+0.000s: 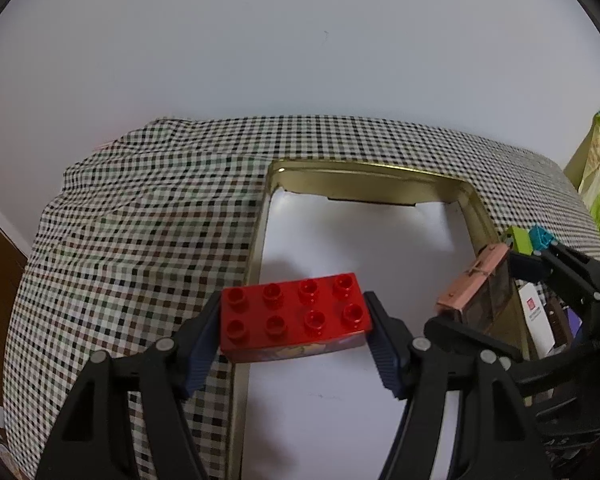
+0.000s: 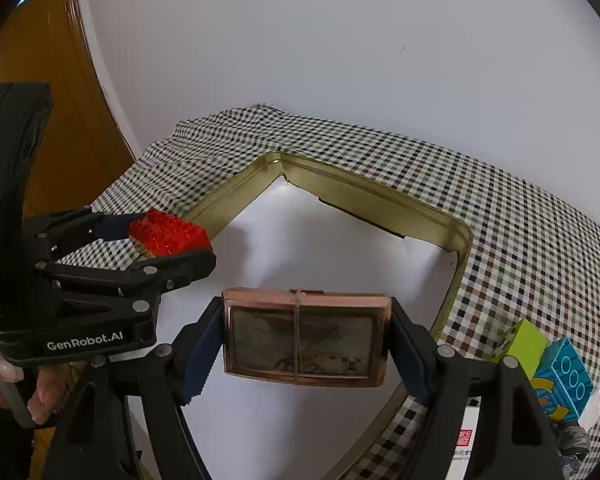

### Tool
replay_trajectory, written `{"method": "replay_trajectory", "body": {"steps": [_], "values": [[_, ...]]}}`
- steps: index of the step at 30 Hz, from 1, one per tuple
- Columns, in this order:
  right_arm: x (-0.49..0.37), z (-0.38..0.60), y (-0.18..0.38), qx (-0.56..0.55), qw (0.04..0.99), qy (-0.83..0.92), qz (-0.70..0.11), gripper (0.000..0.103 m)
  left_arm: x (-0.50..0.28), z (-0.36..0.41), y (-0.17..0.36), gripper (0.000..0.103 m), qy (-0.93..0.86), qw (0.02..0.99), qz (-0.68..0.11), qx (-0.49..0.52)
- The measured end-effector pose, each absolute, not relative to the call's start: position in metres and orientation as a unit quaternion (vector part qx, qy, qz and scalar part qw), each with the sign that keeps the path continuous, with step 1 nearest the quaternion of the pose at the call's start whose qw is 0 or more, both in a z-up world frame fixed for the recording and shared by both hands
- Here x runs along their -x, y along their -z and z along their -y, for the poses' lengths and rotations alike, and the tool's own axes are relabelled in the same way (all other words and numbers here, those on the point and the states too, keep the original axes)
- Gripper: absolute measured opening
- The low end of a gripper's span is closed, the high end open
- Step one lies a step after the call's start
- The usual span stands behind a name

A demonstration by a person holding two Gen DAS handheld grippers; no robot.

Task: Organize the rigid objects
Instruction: 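Lower the frame and red brick into the tray and open both tools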

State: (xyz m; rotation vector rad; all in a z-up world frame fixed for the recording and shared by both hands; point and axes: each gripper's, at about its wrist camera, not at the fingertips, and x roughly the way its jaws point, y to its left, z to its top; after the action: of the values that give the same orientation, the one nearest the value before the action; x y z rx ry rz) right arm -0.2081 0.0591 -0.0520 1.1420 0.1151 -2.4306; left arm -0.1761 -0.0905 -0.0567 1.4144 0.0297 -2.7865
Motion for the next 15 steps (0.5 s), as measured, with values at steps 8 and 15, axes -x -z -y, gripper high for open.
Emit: {"method": "replay_trajectory", "body": {"steps": [8,15], "values": [[0.211,-0.060,0.054,-0.416,0.216,0.883,-0.040,0.079,0.182,0.091,0.059,0.075,0.890,0.004,-0.009,-0.455],[0.206,-0.070,0.042,-0.402,0.221,0.888,-0.018,0.083,0.171,0.099,0.050,0.099,0.903,0.002,-0.049,-0.427]]}}
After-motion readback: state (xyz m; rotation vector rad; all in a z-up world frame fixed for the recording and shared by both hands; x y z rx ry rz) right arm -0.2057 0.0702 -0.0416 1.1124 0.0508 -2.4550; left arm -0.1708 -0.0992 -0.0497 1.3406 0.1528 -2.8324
